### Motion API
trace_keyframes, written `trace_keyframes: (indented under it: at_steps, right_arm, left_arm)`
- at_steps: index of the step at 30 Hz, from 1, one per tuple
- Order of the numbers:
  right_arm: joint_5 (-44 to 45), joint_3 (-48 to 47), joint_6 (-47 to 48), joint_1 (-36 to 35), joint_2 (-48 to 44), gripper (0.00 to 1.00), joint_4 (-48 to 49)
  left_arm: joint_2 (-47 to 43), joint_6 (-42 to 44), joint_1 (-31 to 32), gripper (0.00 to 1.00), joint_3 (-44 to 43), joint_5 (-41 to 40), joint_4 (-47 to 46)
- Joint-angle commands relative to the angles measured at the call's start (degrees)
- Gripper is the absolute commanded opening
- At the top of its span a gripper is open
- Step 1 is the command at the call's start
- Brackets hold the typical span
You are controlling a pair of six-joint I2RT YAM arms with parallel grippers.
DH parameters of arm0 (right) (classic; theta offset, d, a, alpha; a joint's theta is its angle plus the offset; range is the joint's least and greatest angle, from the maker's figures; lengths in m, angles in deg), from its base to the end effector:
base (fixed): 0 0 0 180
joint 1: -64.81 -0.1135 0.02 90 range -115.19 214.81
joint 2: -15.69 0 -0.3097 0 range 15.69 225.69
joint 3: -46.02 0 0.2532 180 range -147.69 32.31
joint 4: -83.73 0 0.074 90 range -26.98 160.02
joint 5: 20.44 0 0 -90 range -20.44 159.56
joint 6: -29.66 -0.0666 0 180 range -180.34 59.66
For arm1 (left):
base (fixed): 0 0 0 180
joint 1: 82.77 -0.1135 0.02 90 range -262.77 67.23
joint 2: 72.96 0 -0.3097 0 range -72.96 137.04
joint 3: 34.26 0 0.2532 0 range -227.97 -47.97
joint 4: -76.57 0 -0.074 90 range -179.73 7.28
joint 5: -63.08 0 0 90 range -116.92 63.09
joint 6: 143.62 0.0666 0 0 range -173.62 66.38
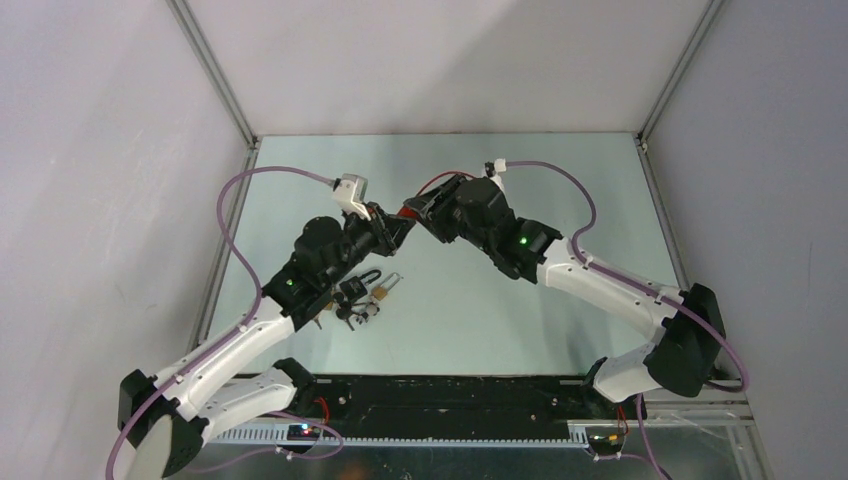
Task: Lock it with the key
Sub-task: Lock the lock.
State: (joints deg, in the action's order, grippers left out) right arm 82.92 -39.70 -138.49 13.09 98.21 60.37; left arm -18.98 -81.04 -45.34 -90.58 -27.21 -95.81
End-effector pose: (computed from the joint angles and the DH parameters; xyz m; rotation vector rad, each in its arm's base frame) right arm 0.2368 0.2752 0.3869 0.6574 2.0365 1.2430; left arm 0.1835 -0.1401 0.3614 0.1473 1.7283 -0.8444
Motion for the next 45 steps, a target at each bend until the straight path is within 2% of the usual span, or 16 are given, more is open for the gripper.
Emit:
trace_keyframes:
  at_steps: [1, 2, 3, 5, 9, 10, 12, 14, 18, 24, 27, 33, 40, 42, 45]
  right_arm:
    - [-2.6, -1.2, 3.8, 1.3, -2.3, 0.59, -2.0]
    - [-3.1, -1.2, 4.4, 1.8, -2.5, 0.66, -2.8]
    - [-4.2, -1.0, 7.4, 2.6, -3.1, 0.82, -2.7]
    - [-6.5, -0.4, 13.4, 4.2, -4.4, 0.97, -2.4]
    - [-21.6, 4.3, 26.7, 10.9, -8.3, 0.99, 1.5]
    - [-27.7, 6.2, 31.3, 13.8, -9.9, 0.95, 3.3]
    - [-34.4, 8.1, 39.6, 17.4, -12.2, 0.88, 3.6]
    - [-35.4, 8.6, 49.5, 19.4, -14.4, 0.84, 0.7]
    - [-34.7, 9.0, 67.3, 19.9, -17.1, 0.83, -4.2]
    - [-41.9, 9.6, 82.5, 19.9, -17.4, 0.84, -4.2]
    - [-47.0, 9.6, 87.0, 20.0, -17.1, 0.83, -3.8]
    - [-59.8, 9.6, 91.2, 20.0, -15.9, 0.7, -8.1]
    - [-63.4, 9.7, 94.4, 20.5, -14.7, 0.58, -13.6]
    - [-63.8, 9.6, 94.6, 20.7, -14.7, 0.5, -14.1]
    - [-63.1, 9.6, 94.4, 21.4, -15.1, 0.31, -15.2]
  left_arm:
    - [-1.2, 2.8, -0.4, 0.0, -1.6, -5.3, -1.9]
    - [-1.5, 3.1, -0.4, 0.0, -1.5, -5.8, -1.8]
    - [-1.7, 3.8, -0.4, 0.0, -1.5, -5.9, -1.7]
    - [-2.3, 4.9, -0.4, 0.0, -1.7, -6.0, -1.2]
    - [-3.1, 7.5, -0.5, 0.0, -3.2, -4.6, 1.9]
    - [-3.2, 8.0, -0.5, 0.0, -3.7, -4.0, 3.8]
    - [-3.0, 9.7, -0.5, 0.0, -5.5, -1.5, 7.6]
    - [-2.6, 12.1, -0.5, 0.0, -7.4, 2.7, 11.6]
    - [-1.9, 15.0, -0.5, 0.0, -10.2, 12.4, 16.8]
    - [-1.5, 18.7, -0.4, 0.0, -11.9, 24.9, 21.0]
    - [-1.8, 19.9, -0.4, 0.0, -11.9, 27.9, 22.5]
    - [-2.1, 20.1, -0.5, 0.0, -13.3, 30.5, 23.0]
    - [-3.1, 20.2, -0.4, 0.0, -13.9, 31.1, 23.3]
    - [-3.5, 20.2, -0.5, 0.0, -13.9, 31.2, 23.3]
    - [-4.2, 20.1, -0.4, 0.0, -14.1, 30.8, 23.3]
